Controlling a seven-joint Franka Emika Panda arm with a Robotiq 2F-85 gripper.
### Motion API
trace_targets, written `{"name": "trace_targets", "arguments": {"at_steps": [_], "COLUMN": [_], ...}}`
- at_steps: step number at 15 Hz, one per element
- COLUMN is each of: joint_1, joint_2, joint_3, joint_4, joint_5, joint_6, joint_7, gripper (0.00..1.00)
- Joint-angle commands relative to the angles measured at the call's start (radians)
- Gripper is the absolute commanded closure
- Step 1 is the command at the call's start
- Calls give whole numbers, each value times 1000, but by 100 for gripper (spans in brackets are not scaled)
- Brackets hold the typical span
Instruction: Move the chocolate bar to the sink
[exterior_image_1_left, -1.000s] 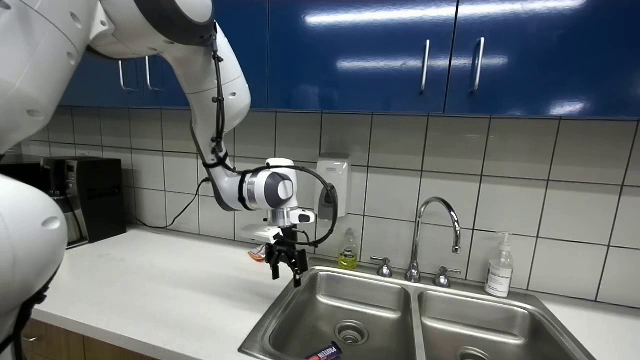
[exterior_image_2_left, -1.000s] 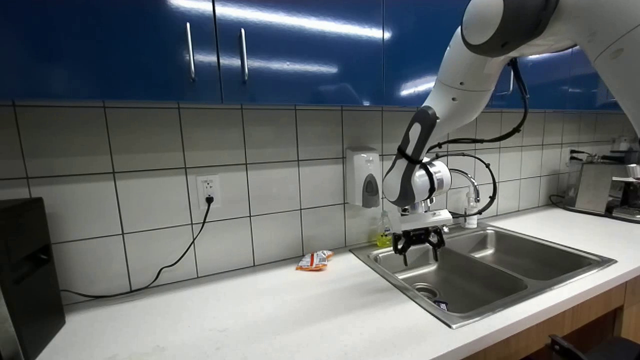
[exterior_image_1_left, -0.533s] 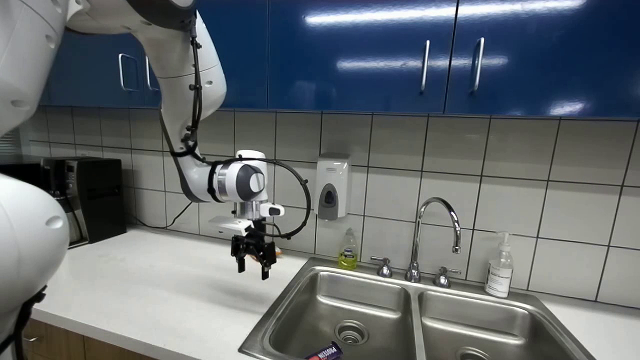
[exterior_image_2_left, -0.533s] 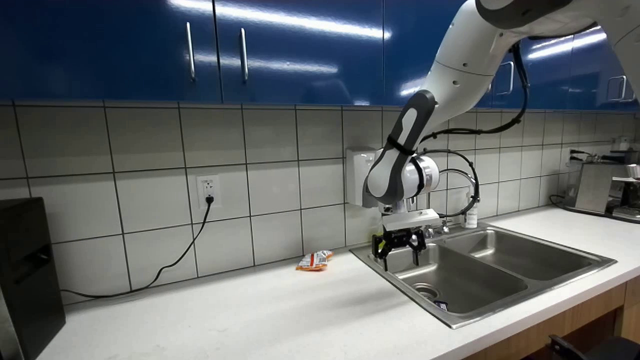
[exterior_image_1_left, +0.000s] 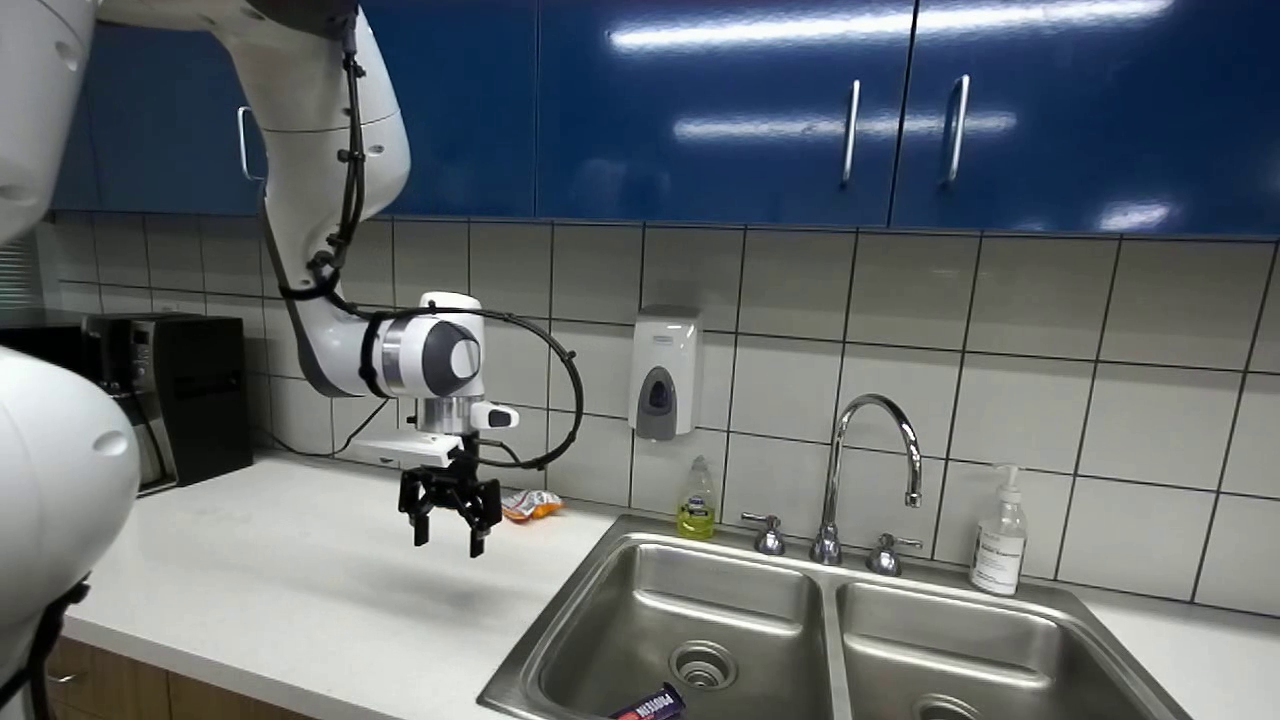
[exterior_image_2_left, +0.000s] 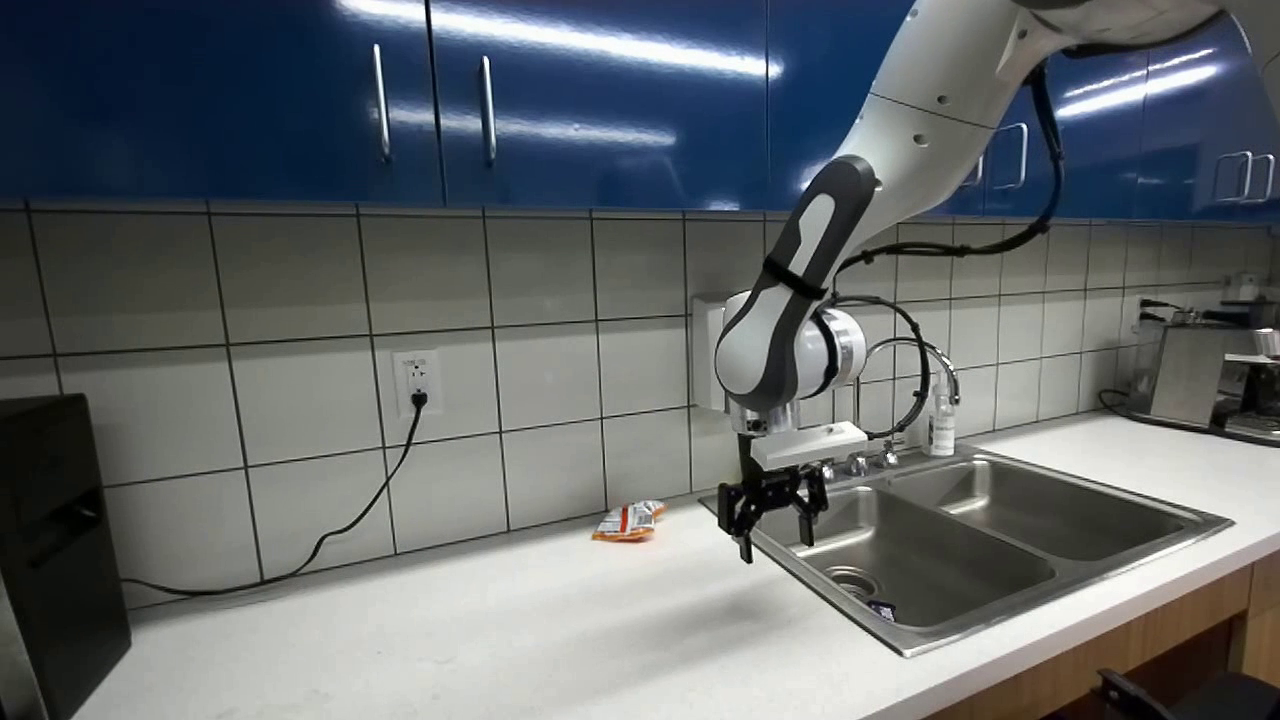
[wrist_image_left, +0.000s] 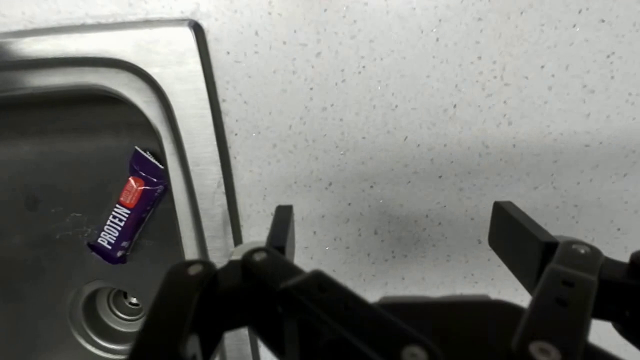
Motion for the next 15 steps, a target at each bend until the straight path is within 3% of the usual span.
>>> {"name": "trace_targets", "arguments": {"at_steps": [1, 15], "joint_1": [-6, -1], "joint_2": [-73, -199], "joint_3": [30, 67], "joint_4": [-64, -208], "joint_5": [7, -5], "joint_6": [-1, -19], "joint_7": [-59, -113], "gripper": [0, 0]}}
